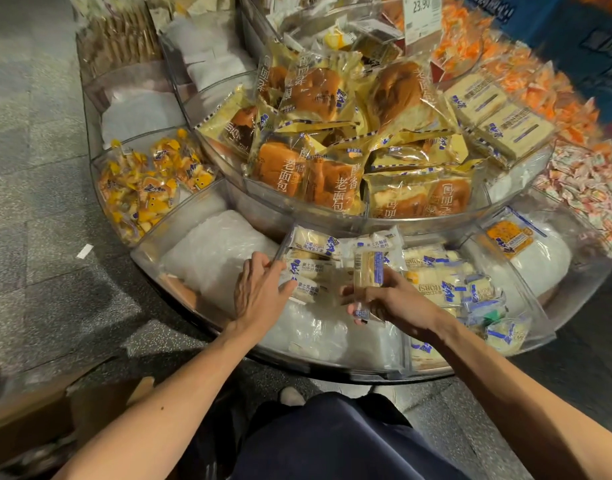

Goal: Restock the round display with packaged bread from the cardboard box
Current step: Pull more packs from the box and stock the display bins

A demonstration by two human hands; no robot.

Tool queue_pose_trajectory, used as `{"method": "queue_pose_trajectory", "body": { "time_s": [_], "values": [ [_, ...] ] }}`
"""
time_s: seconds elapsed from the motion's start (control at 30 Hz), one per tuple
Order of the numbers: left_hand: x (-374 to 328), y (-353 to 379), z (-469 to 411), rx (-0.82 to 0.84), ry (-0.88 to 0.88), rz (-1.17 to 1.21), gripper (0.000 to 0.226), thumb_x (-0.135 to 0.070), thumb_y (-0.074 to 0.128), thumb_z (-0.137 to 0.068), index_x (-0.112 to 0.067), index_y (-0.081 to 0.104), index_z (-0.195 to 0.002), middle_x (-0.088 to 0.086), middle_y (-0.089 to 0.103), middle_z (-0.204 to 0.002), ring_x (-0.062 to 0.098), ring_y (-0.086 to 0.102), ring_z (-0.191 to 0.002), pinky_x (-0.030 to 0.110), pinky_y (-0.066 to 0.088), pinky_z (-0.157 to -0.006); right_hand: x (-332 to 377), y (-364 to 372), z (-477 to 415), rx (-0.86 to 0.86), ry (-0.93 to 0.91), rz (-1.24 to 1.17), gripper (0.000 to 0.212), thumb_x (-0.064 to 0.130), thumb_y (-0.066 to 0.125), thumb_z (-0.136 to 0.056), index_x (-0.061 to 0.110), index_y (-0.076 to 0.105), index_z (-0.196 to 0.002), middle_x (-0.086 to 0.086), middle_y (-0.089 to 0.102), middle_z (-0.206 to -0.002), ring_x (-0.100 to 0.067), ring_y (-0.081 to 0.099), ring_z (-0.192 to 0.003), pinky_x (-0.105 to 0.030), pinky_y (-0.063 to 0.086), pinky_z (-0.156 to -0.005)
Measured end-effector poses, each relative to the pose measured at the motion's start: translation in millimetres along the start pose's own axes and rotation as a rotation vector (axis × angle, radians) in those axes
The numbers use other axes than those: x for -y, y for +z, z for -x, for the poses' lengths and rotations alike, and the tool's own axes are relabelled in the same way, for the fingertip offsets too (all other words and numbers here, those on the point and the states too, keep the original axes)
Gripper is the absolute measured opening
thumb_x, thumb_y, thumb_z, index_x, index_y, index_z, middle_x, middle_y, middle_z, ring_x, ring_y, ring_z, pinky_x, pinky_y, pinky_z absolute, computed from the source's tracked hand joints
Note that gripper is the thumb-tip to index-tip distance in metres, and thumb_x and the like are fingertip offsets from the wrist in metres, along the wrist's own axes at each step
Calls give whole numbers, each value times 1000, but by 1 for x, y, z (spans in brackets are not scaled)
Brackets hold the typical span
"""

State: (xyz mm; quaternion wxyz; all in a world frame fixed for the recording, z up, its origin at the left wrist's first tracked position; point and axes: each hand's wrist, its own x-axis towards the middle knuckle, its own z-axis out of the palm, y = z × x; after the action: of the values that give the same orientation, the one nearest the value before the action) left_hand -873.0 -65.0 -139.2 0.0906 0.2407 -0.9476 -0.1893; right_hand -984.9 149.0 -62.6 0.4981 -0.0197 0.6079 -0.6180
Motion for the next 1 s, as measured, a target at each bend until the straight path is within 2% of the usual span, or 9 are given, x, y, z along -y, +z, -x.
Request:
{"method": "queue_pose_trajectory", "body": {
  "time_s": [0.1,0.2,0.3,0.4,0.5,0.7,0.8,0.9,1.0],
  "values": [
    [6,7,5,-41,66,-40,32,-40,77,-80,-16,72,-99,4,49,-99,23,49,-91,38,49,-67,2,-7,3,34,-3,2,48,-16,59,-83,2,47,-126,-31,67,-114,-37,69,-81,-41,56,-58],
    [1,1,2,-79,110,-55,37,-34,83,-76,-16,69,-105,5,51,-96,24,50,-87,38,50,-67,7,-7,7,-38,10,71,38,-20,53,-87,4,53,-117,-19,74,-93,-20,68,-61,-26,51,-45],
    [-20,-16,2,-130,215,172,37,-15,80,-80,-19,61,-112,3,53,-99,17,55,-81,37,56,-62,8,-6,8,-128,9,69,35,-10,58,-90,6,52,-120,-8,77,-90,-14,57,-55,-24,42,-45],
    [-45,-29,19,81,445,369,51,-14,76,-82,-24,56,-128,-1,50,-119,12,57,-97,23,55,-80,1,-2,7,-195,36,-29,30,3,68,-89,1,59,-117,-17,74,-106,-23,68,-77,-32,52,-59],
    [-59,-27,40,295,536,264,66,-34,74,-82,-34,42,-140,-9,40,-137,10,49,-116,20,44,-91,-11,11,9,-230,80,-97,41,5,71,-86,-1,54,-123,-27,69,-115,-32,69,-88,-41,58,-69],
    [-67,-15,63,-23,610,298,27,-36,62,-91,-16,70,-107,-5,68,-100,8,59,-89,23,51,-74,-42,16,33,-224,154,-123,54,37,79,-78,6,56,-117,-20,72,-98,-32,72,-82,-39,57,-67],
    [-72,-21,70,115,344,489,24,-38,62,-93,-16,72,-98,-9,63,-100,1,54,-90,14,43,-78,-45,5,48,-187,146,-37,59,47,74,-83,5,54,-121,-21,73,-93,-34,69,-80,-36,54,-64],
    [-71,-22,67,285,-28,715,19,-34,70,-90,-33,66,-72,-17,57,-83,2,54,-75,11,42,-71,-46,-5,57,-184,100,248,51,34,78,-82,6,56,-119,-13,73,-80,-24,67,-66,-35,52,-59],
    [-63,-13,61,357,-199,767,29,-49,73,-83,-21,69,-80,1,70,-78,23,66,-76,42,55,-74,-48,-11,54,-280,7,789,44,41,75,-85,18,62,-120,-2,70,-81,-10,62,-63,-27,50,-64]
  ]
}}
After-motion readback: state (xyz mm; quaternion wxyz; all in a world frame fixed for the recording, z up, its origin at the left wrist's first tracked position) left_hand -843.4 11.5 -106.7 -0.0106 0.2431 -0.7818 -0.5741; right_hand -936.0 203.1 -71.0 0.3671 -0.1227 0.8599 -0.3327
